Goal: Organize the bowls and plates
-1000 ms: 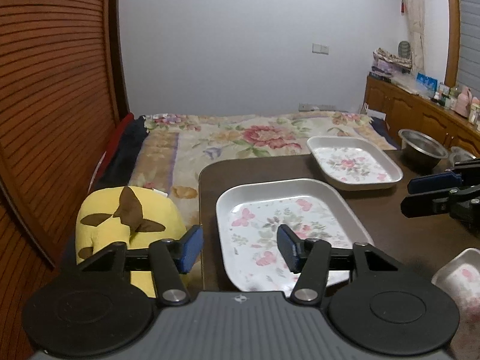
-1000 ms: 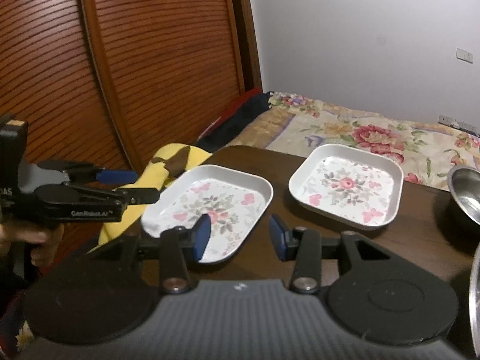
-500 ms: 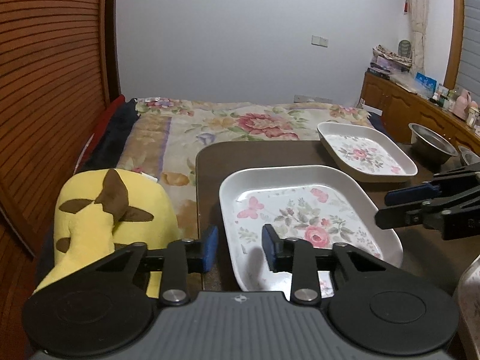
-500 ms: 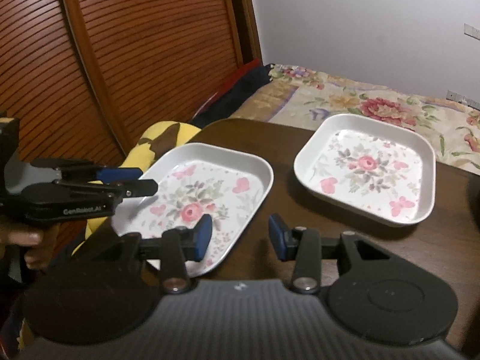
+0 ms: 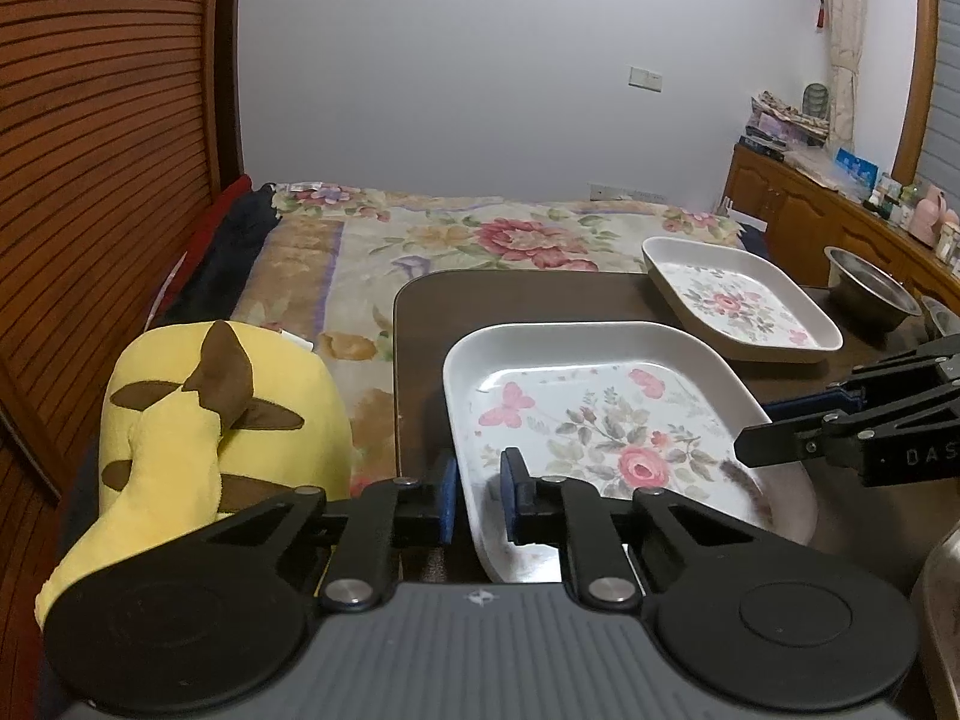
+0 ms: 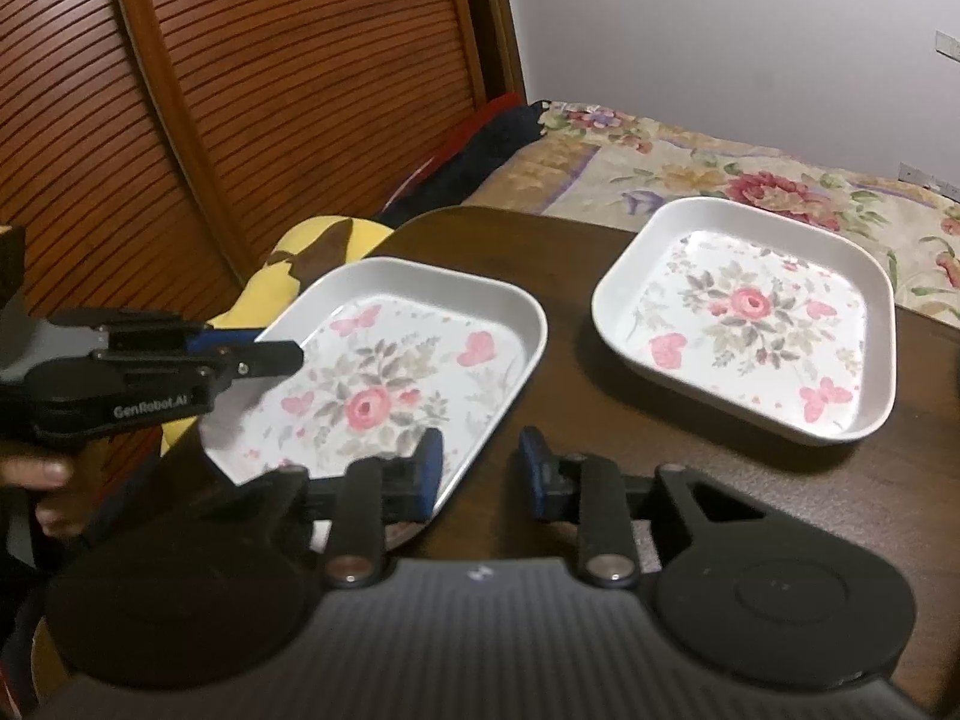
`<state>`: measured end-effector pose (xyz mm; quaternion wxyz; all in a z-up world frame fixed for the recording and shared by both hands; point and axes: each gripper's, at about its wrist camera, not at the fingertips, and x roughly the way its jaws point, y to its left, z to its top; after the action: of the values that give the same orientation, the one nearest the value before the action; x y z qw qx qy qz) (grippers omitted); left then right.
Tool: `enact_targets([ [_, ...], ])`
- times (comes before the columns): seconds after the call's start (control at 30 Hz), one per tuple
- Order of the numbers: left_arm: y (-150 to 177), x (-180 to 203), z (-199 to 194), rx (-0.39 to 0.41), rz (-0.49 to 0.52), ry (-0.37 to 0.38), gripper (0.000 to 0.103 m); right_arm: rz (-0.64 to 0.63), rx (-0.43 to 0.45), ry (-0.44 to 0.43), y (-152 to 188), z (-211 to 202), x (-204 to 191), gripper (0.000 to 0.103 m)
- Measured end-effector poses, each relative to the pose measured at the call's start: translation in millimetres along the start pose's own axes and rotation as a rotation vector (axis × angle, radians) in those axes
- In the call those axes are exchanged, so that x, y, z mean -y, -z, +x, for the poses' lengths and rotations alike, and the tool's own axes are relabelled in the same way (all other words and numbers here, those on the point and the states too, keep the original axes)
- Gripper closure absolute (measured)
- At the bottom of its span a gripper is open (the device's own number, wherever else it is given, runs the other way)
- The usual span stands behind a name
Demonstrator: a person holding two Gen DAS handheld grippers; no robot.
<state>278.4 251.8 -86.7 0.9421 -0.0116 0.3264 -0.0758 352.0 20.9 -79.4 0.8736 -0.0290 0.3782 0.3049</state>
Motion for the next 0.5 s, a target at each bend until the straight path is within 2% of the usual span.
enact_targets([
  [0.13,0.1,0.4,-0.6,-0.002,-0.004,-0.002,0.089,0.004,-0.007,-0.011,0.1,1.3,-0.9,0.083],
  [0.5,0.1,2.3,-0.3,-0.005,0.002,-0.014,0.09,-0.012,-0.015,-0.018,1.0,3.0,-2.7,0.083],
])
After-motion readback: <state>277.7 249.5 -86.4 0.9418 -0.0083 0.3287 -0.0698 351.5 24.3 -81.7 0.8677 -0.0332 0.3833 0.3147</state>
